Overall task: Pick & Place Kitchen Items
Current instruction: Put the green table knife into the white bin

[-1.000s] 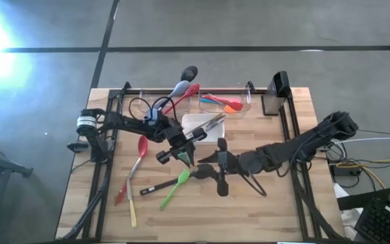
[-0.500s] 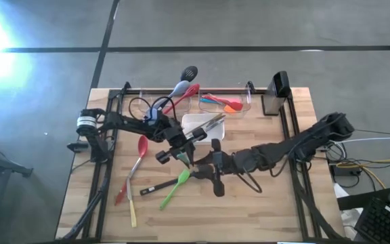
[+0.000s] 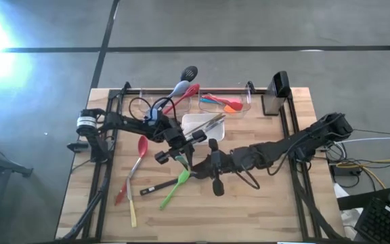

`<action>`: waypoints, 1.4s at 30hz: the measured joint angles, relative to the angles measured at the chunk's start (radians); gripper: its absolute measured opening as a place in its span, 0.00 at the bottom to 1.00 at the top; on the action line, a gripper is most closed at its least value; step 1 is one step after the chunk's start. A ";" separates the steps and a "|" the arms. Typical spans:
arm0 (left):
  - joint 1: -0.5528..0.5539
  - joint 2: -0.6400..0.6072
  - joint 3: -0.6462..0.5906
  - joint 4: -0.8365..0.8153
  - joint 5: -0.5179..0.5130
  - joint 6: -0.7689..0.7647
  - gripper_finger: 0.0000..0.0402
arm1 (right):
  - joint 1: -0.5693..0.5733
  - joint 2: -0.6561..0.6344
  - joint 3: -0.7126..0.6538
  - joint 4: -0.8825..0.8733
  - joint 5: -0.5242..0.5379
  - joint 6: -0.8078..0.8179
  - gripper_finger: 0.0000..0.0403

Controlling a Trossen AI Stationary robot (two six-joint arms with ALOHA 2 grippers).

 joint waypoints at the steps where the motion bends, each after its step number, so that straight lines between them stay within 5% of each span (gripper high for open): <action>1: 0.000 0.000 0.000 -0.001 0.001 0.000 0.10 | -0.004 0.001 0.000 0.001 -0.025 0.009 0.04; 21: 0.000 0.000 0.001 -0.001 -0.001 0.005 0.10 | -0.023 0.008 0.000 0.051 -0.098 0.034 0.21; 34: 0.000 0.000 0.046 -0.078 0.066 0.006 0.10 | -0.077 0.008 0.000 0.041 -0.274 0.071 0.04; 42: 0.000 0.000 0.048 -0.094 0.086 -0.021 0.10 | -0.077 0.008 0.002 0.011 -0.280 0.093 0.02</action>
